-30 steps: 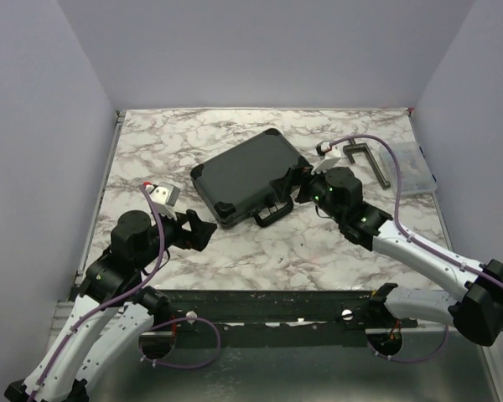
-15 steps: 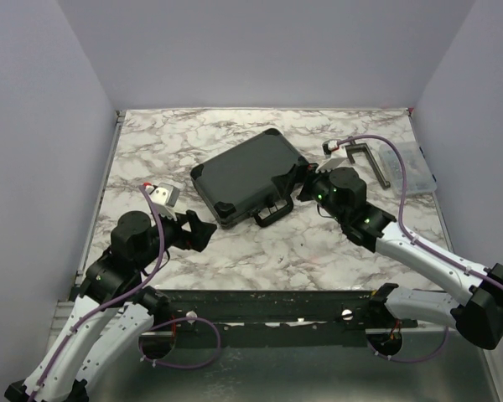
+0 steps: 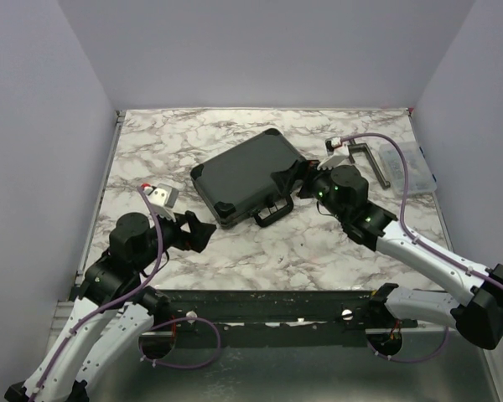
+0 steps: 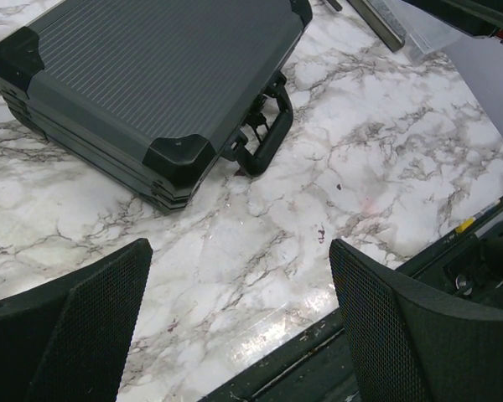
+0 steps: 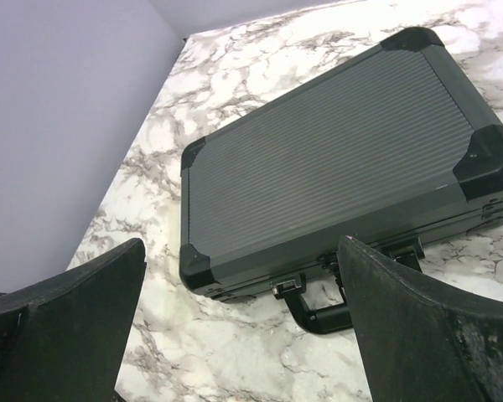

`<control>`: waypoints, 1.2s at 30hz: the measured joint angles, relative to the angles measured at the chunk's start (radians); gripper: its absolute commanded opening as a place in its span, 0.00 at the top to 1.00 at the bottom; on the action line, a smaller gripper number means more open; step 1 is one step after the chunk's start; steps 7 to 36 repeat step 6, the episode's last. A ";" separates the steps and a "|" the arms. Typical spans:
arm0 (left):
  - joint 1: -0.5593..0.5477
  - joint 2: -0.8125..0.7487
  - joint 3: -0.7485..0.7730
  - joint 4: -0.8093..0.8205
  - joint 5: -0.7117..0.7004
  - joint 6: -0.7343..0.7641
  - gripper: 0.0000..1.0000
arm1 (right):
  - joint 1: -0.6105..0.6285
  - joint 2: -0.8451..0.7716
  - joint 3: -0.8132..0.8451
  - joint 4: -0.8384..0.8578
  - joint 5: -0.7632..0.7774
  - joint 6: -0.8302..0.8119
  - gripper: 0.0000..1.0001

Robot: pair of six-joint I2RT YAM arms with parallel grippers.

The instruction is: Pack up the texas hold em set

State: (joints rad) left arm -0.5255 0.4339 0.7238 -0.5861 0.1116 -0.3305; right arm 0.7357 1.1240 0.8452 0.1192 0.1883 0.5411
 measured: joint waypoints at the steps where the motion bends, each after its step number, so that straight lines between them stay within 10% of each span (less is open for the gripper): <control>1: 0.000 0.000 0.000 0.000 0.000 0.000 0.13 | 0.000 0.000 0.000 0.000 0.000 0.001 0.00; 36: 0.000 0.000 0.000 0.000 0.000 0.000 0.13 | 0.000 0.000 0.000 0.012 0.007 0.011 0.00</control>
